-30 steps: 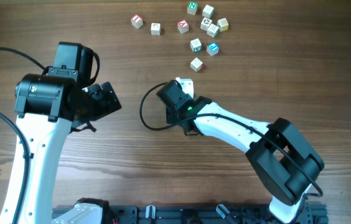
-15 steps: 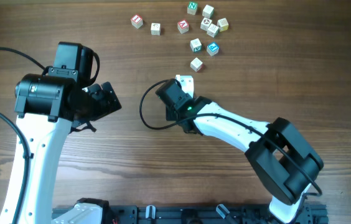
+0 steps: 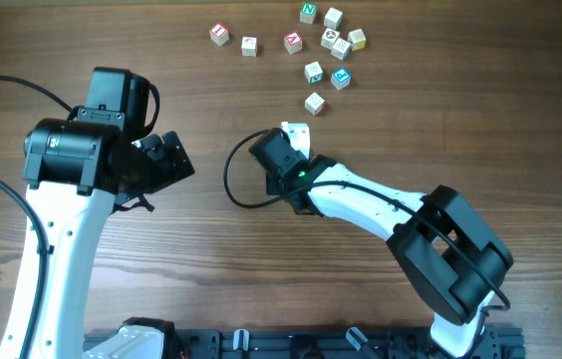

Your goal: Form a circle

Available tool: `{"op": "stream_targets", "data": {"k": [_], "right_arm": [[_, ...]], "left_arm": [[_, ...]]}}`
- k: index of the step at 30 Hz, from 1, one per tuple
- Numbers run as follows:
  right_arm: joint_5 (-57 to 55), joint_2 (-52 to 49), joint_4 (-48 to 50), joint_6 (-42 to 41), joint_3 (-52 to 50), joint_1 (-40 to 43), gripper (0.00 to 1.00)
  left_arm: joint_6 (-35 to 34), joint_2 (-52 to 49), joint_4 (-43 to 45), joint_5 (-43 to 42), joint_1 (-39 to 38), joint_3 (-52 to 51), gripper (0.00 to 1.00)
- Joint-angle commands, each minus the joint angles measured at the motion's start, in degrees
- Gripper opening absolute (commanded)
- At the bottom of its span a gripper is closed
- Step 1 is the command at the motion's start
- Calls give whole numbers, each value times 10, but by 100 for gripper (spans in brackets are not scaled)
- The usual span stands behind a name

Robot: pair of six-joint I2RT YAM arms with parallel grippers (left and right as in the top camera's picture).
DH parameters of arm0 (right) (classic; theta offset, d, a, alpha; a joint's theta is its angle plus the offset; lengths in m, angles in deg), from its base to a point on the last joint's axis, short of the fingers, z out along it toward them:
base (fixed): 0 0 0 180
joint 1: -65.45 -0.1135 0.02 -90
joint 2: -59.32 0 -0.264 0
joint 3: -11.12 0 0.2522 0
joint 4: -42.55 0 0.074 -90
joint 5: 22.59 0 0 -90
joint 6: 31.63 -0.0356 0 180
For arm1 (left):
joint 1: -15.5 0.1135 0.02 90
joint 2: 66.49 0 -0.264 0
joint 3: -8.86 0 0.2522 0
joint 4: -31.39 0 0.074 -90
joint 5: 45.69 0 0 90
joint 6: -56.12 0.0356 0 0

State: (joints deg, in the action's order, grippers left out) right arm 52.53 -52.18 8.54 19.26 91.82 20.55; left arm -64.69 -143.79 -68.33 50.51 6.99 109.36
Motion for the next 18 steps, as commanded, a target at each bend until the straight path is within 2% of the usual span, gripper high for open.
{"op": "stream_targets", "data": {"k": [1,18], "right_arm": [[-6,-13,7,5,10,6,22],[-6,-16,12,5,10,6,24]], "left_arm": [[-10,4,0,10,0,2,100],[-10,4,0,10,0,2,100]]}}
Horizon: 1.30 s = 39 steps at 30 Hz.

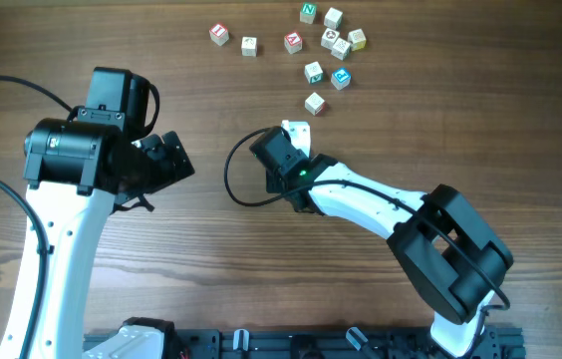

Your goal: Form a circle

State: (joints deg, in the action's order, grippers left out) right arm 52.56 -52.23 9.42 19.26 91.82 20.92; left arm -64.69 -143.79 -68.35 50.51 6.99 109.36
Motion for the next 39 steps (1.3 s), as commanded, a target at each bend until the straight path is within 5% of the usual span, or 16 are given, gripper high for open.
{"op": "stream_targets", "data": {"k": [1,19,32,39], "right_arm": [[-6,-15,3,5,10,3,24],[-6,-24,6,1,10,7,27],[-2,-10,-2,1,12,10,59],[-4,82,-40,-21,18,5,81]], "left_arm": [[-10,4,0,10,0,2,100],[-10,4,0,10,0,2,100],[-10,4,0,10,0,2,100],[-10,4,0,10,0,2,100]]}}
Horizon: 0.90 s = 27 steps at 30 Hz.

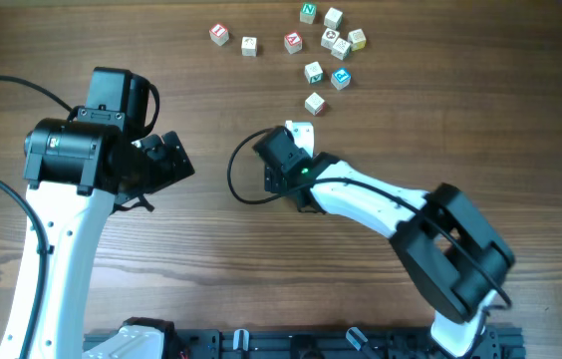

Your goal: Form a circle

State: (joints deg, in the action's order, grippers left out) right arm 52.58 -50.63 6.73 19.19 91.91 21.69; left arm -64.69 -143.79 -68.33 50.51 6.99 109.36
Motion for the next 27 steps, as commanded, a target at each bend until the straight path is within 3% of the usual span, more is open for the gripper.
{"op": "stream_targets", "data": {"k": [1,3,5,6,10,12,27], "right_arm": [[-4,77,-20,-29,17,-5,81],[-7,97,-35,-30,17,-10,77],[-7,97,-41,-31,15,-13,53],[-7,90,-43,-48,5,-14,32],[-13,65,-38,-80,-21,-13,10],[-13,54,-32,-80,-27,-13,5],[-19,-5,-15,-89,-30,5,4]], "left_arm": [[-10,4,0,10,0,2,100],[-10,4,0,10,0,2,100],[-10,4,0,10,0,2,100],[-10,4,0,10,0,2,100],[-10,4,0,10,0,2,100],[-10,4,0,10,0,2,100],[-10,4,0,10,0,2,100]]}}
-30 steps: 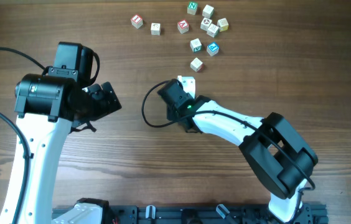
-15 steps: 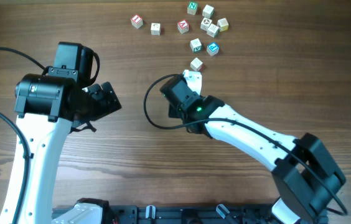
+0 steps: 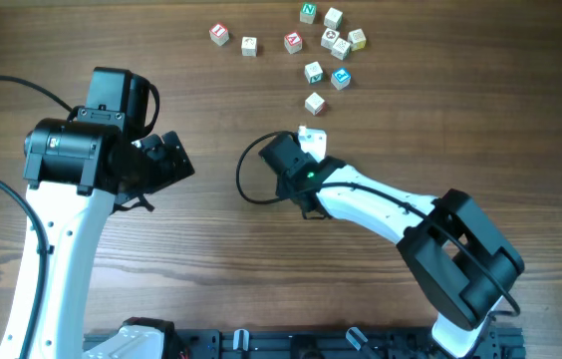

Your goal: Form a circle

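Note:
Several small letter cubes lie scattered at the far side of the table. A beige cube is the nearest one, with a white-green cube and a teal cube just behind it. Further back sit a red cube, a white cube and a green cube. My right gripper shows only white fingertips, a short way in front of the beige cube and apart from it. The left gripper hovers at the left, far from the cubes. Neither gripper's opening can be made out.
The left arm's black wrist housing stands over the left of the wooden table. A black cable loops beside the right wrist. The arm bases and a black rail line the near edge.
My right gripper has shifted a little to the right and slightly nearer the table's front. The cubes and the left arm stay where they were.
At the two oldest moments my right gripper hung still, left of and in front of the beige cube. It then edged right, and now sits further right, almost straight in front of that cube. The cubes and the left arm have not moved.

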Available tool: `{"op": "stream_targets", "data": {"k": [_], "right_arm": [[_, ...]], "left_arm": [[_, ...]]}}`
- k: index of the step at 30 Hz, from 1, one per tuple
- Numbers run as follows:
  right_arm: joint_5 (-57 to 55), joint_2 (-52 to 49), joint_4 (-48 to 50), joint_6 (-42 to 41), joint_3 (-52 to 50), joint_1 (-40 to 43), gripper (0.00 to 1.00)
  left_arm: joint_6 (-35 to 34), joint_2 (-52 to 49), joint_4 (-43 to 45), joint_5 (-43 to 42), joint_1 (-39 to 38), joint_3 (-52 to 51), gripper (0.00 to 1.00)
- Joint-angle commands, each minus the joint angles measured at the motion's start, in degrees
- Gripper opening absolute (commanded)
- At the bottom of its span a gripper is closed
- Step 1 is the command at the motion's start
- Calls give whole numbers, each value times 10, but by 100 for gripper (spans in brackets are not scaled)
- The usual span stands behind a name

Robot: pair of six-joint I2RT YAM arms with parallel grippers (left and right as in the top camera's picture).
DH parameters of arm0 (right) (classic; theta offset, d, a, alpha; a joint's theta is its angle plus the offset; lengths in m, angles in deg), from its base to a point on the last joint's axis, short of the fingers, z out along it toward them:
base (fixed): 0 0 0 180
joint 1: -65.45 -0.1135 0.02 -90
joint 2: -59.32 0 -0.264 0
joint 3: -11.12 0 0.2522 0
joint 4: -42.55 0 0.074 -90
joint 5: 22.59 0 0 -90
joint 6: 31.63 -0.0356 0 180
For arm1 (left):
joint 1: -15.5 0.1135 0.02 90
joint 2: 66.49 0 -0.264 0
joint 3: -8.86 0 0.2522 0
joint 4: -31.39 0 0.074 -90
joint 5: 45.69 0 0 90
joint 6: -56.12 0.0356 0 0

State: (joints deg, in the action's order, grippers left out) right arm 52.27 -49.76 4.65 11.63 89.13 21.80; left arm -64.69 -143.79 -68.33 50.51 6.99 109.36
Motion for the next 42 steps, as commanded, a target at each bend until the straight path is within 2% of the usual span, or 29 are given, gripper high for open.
{"op": "stream_targets", "data": {"k": [1,21,28,42], "right_arm": [[-16,-14,7,-13,-3,5,5],[-18,-17,35,-11,-9,16,5],[-14,-17,56,1,-9,44,5],[2,-17,88,37,-9,50,5]], "left_arm": [[-10,4,0,10,0,2,100],[-10,4,0,10,0,2,100],[-10,4,0,10,0,2,100],[-10,4,0,10,0,2,100]]}}
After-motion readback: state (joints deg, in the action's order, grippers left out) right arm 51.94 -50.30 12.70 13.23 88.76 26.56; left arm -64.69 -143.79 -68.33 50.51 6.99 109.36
